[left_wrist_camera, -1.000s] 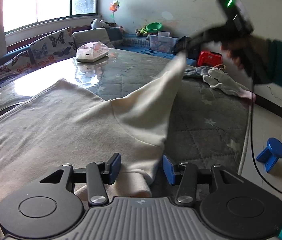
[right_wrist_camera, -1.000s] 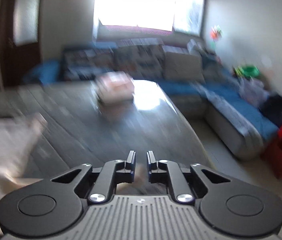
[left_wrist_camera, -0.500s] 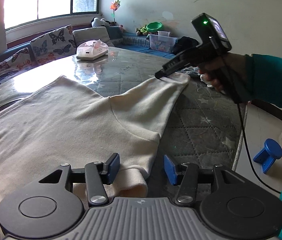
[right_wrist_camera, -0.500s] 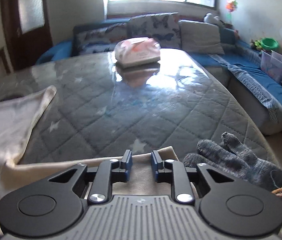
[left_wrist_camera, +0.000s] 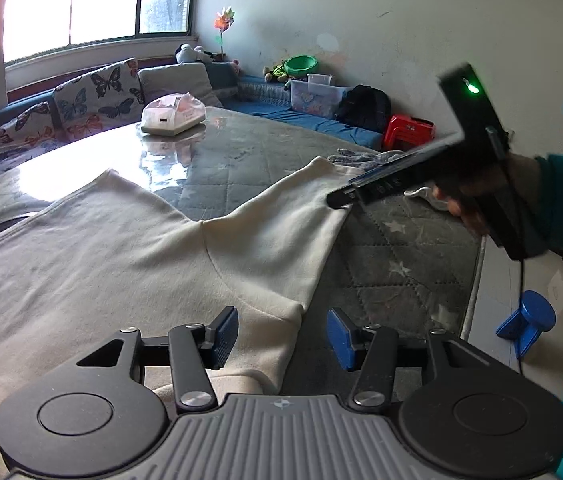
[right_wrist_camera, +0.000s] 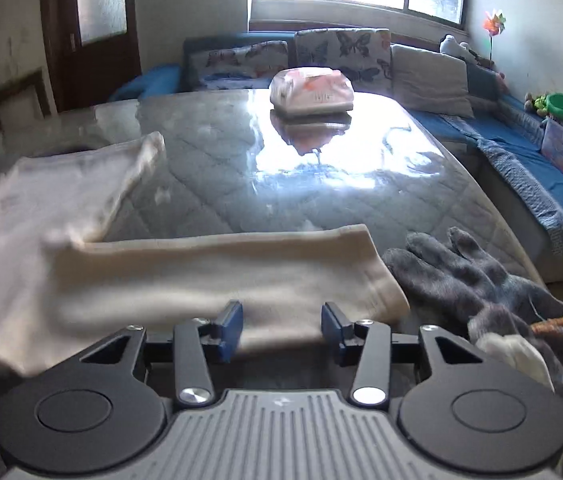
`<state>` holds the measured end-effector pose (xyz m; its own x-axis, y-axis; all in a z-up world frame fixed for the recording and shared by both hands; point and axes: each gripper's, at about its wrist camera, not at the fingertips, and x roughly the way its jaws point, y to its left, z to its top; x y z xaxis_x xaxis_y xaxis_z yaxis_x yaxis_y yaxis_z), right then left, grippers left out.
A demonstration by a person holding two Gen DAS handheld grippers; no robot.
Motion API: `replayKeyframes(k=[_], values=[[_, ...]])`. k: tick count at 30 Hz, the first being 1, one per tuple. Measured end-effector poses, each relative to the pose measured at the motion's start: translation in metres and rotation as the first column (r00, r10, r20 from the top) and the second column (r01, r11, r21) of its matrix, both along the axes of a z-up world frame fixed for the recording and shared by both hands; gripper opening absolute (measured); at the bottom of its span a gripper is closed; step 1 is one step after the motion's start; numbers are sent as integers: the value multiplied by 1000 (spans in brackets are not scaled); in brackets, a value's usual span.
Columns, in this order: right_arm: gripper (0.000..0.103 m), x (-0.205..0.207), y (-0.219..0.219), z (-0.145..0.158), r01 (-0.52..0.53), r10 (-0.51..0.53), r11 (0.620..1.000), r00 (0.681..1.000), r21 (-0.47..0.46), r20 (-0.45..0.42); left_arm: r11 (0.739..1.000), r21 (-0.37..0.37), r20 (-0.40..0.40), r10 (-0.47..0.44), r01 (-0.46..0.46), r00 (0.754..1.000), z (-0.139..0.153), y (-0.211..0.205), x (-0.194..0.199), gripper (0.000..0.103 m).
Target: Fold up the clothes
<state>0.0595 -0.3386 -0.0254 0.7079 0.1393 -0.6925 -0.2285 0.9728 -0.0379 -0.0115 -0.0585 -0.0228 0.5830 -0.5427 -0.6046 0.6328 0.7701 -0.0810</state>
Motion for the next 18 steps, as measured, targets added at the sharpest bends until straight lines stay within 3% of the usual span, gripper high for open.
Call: replayKeyframes(k=[4,6,7,11,14,18], values=[[46,-4,11,12,-33,34,999,999,-15,35,999,-1,4,39,-39,999,3,11,-2,55],[58,-2,22,15,-63,63,998,997,-1,48,997,1,12,73,-73,997,6,19,-2,57],[59,-1,26,14,-73,73,997,996,2,51,996,3,17,92,-92,996,7,23,-1,57],[60,6,44,1,-111,111,994,994,-18,2,978,23,51,206,-207,977,15,54,6,58],[60,4,48,7,-113,113,994,993,-13,20,942,29,60,331,-333,942,21,87,22,58],[60,-2,59,20,-157,157,988,986,-1,50,864,48,62,499,-502,864,27,134,53,56]])
